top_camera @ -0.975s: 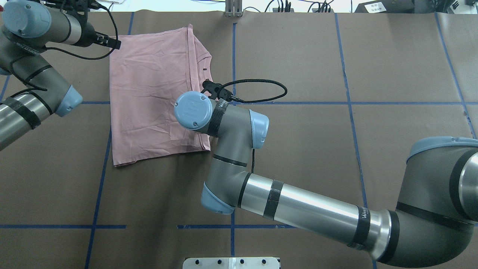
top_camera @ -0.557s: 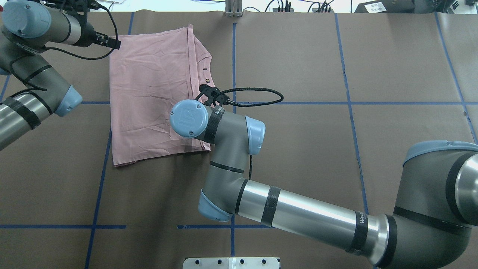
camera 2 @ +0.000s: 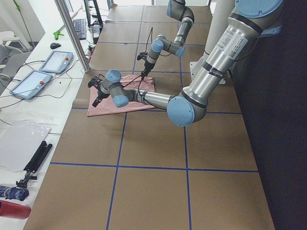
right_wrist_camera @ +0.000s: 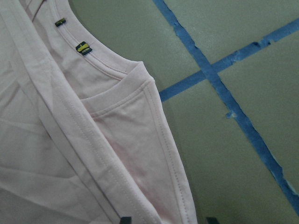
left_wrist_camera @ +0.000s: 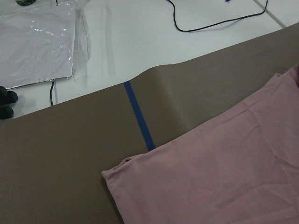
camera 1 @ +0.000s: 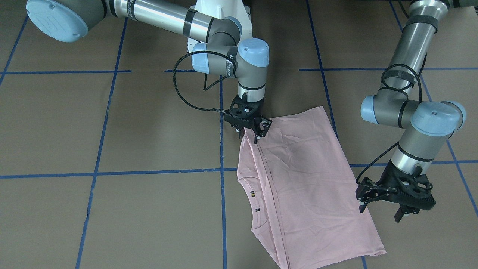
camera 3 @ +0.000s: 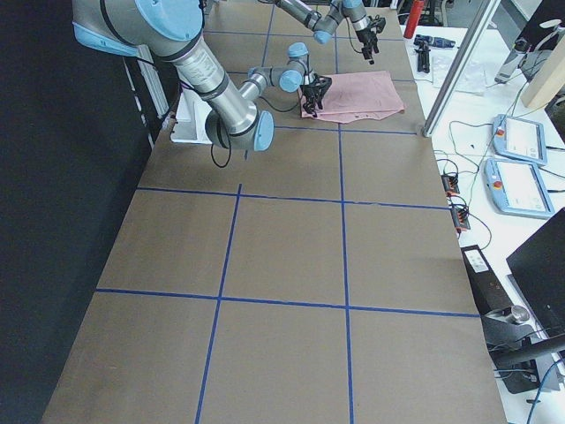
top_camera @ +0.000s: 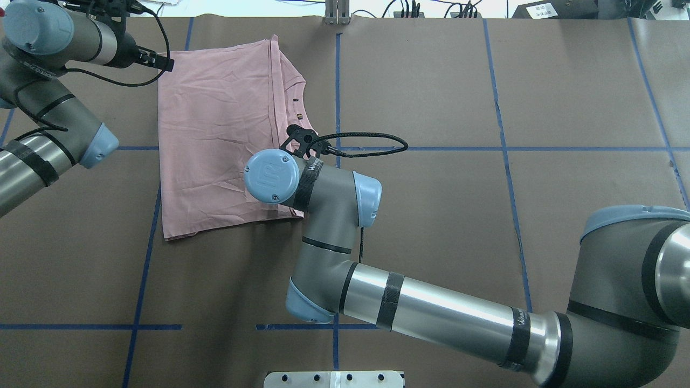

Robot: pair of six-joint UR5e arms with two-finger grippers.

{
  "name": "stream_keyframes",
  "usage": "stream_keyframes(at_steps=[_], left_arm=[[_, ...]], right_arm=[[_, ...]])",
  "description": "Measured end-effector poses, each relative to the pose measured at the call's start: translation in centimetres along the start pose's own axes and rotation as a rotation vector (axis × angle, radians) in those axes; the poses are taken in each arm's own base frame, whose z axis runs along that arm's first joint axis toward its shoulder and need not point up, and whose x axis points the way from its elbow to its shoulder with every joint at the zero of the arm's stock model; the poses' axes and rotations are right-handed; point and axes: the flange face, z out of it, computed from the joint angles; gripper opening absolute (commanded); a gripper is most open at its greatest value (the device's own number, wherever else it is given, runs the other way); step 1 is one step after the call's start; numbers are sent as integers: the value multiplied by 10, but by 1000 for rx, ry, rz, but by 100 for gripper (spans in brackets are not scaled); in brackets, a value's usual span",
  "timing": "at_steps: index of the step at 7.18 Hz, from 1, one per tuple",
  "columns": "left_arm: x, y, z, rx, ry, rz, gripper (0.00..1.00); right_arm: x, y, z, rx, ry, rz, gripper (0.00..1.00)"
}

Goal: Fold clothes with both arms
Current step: 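Grasp the collar edge of the pink shirt with the right gripper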

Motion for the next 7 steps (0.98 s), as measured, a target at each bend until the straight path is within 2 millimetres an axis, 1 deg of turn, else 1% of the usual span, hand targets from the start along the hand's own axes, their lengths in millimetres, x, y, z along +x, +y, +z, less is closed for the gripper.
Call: stream_keyframes(at_steps=[4,6,7], left_arm=[[0,-1,-1,2,0,0,100],[-1,2,0,-2,3,0,100],[-2,5,0,-8,9,0,100]], right_arm=[[1,3,3,9,2,-2,53],[1,6,4,13,-7,2,47],[0,6,4,14,-8,3,42]])
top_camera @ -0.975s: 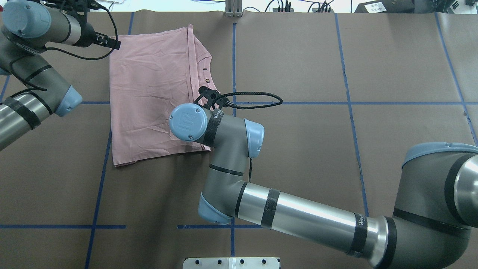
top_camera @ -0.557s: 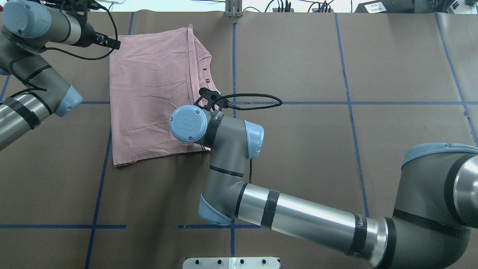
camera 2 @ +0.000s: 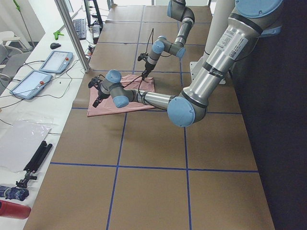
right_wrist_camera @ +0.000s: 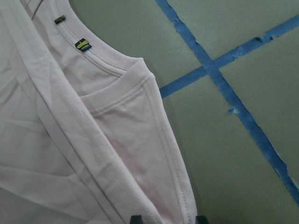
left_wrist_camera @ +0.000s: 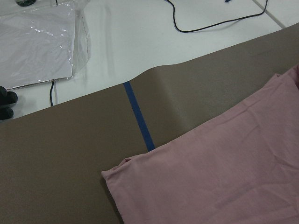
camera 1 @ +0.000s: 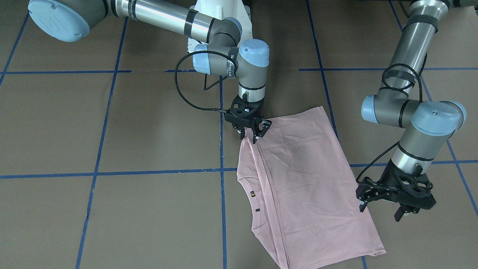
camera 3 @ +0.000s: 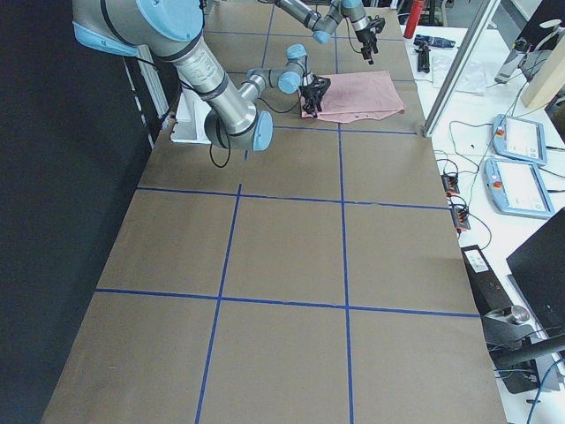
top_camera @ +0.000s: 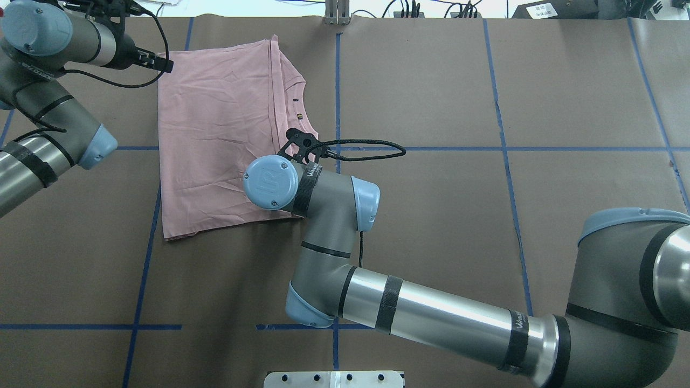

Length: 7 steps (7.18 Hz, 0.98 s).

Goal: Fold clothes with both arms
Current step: 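Grasp the collar edge of the pink shirt with the right gripper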

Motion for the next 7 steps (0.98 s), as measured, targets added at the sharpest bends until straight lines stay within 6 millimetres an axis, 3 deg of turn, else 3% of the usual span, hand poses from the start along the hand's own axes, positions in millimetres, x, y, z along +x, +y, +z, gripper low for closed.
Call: stream_keyframes(at_steps=[2,7], left_arm=[[0,4,-1,-7,11,0,100],[0,4,-2,-8,15,1,100]], right_arm=[[0,0,0,1,-1,2,1],[2,6,-8,-6,-15,2,0]])
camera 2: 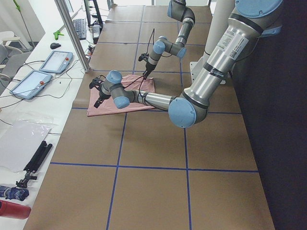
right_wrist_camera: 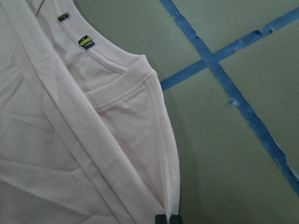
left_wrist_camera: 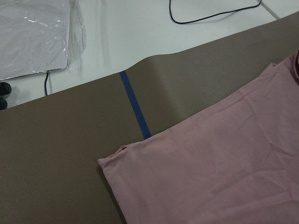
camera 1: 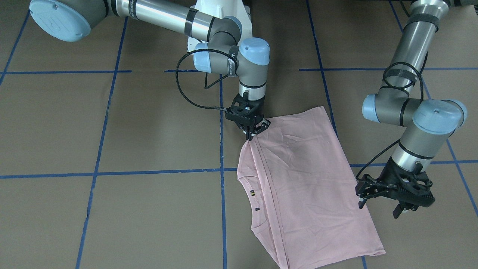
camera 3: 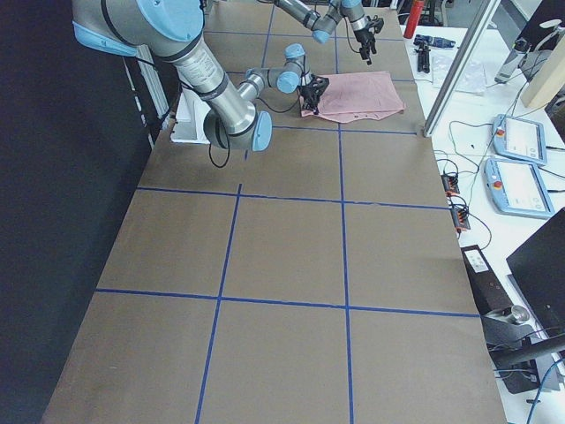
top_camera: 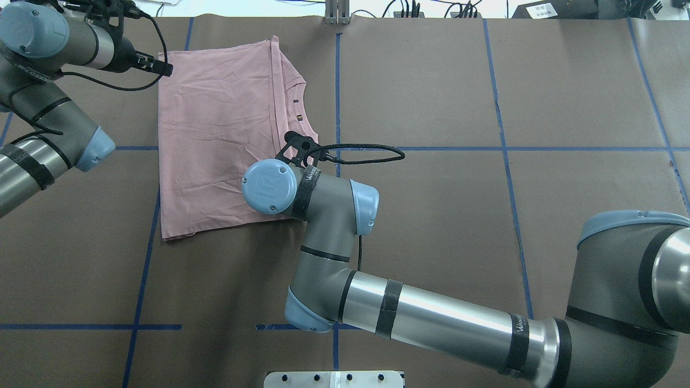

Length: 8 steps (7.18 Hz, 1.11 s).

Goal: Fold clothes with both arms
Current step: 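Pull the shirt toward the robot with the right gripper while the left releases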

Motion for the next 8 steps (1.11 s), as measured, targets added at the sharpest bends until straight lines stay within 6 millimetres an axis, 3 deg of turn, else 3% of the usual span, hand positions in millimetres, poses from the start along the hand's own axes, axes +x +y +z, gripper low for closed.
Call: stream_keyframes(at_steps=[1,2,4,6,7,8], left_arm=[[1,0,0,-3,6,0,100],[2,1,-1,-10,17,0,100],[3,1,-2,-15,28,1,100],[7,-2,-5,-11,35,2,100],[10,-3,-10,-4,40,2,100],[13,2,-20,-3,61,-25,100]], right_arm=[[10,-3,-10,-9,-20,0,0],[37,-9,-18,-17,-40,-1,0],[125,-9,-42,-27,-62,-25,0],[206,26,-75,12,-94,-88,0],[238,42,-90,22,-106,-117,0],[257,55,-99,31,-113,-138,0]])
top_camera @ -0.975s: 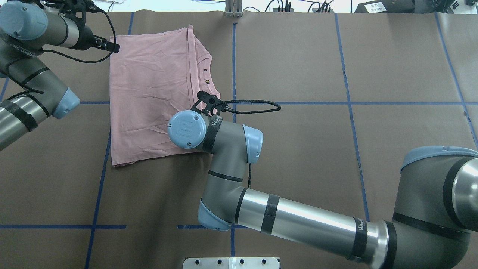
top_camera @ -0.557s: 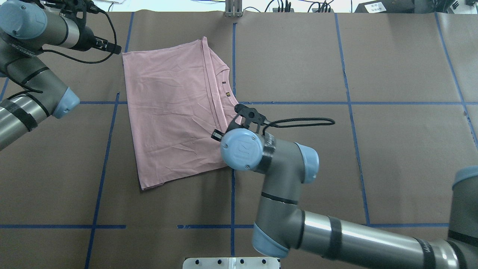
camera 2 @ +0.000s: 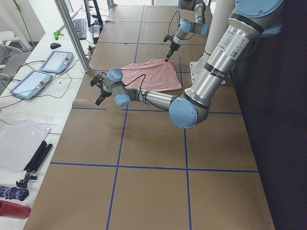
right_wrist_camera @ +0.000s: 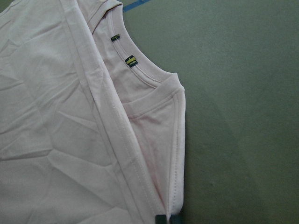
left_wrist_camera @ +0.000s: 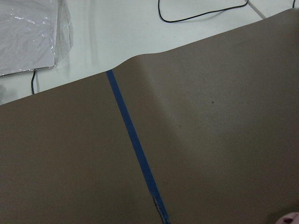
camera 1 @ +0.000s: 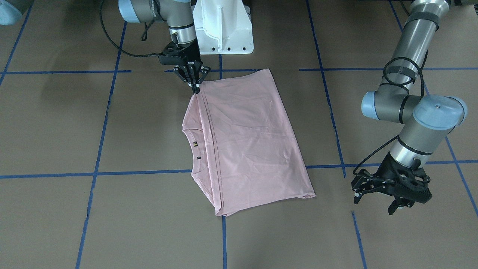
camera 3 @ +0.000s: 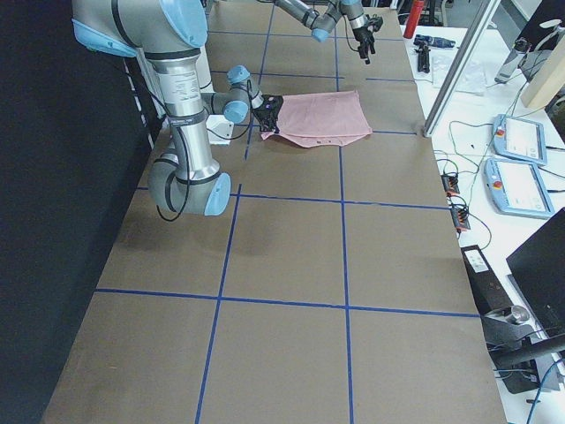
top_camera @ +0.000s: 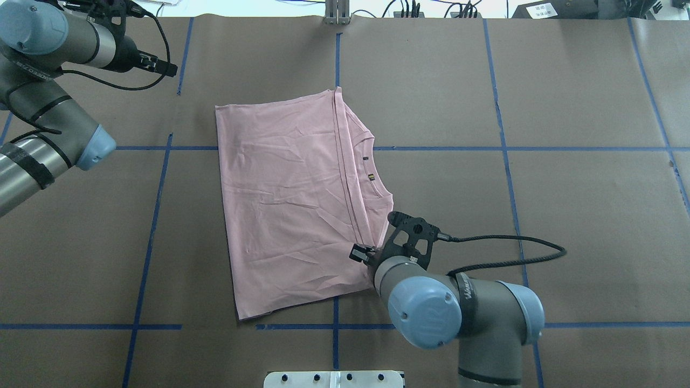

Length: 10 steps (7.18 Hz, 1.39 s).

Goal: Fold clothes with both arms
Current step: 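Pull the shirt toward the robot with the right gripper while the left releases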

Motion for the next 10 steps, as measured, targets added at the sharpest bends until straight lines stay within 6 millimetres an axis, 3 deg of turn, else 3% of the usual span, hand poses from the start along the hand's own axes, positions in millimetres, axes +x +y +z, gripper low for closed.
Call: stream_keyframes(at_steps=[1,2,4,6,7,8,10], left_arm=[[15,17,-15,-12,56,-77,100],[45,49,-32,-35,121,-155,100],[120,133,-73,-81,203,-300,100],[197,204,-107,-136,207,-453,100],[238,236,-117,-175,184,-522,86],[268,260,-125,-211,155,-566,63],[297,290,-132,-263,116,-594,62]], right_arm=[[7,13,-5,5,-5,-16,0],[10,22,-7,4,-7,-27,0],[12,32,-7,-2,-6,-37,0],[11,35,-7,-1,-6,-40,0],[10,35,-7,3,-8,-40,0],[10,35,-7,5,-9,-40,0],[9,34,-7,8,-11,-39,0]])
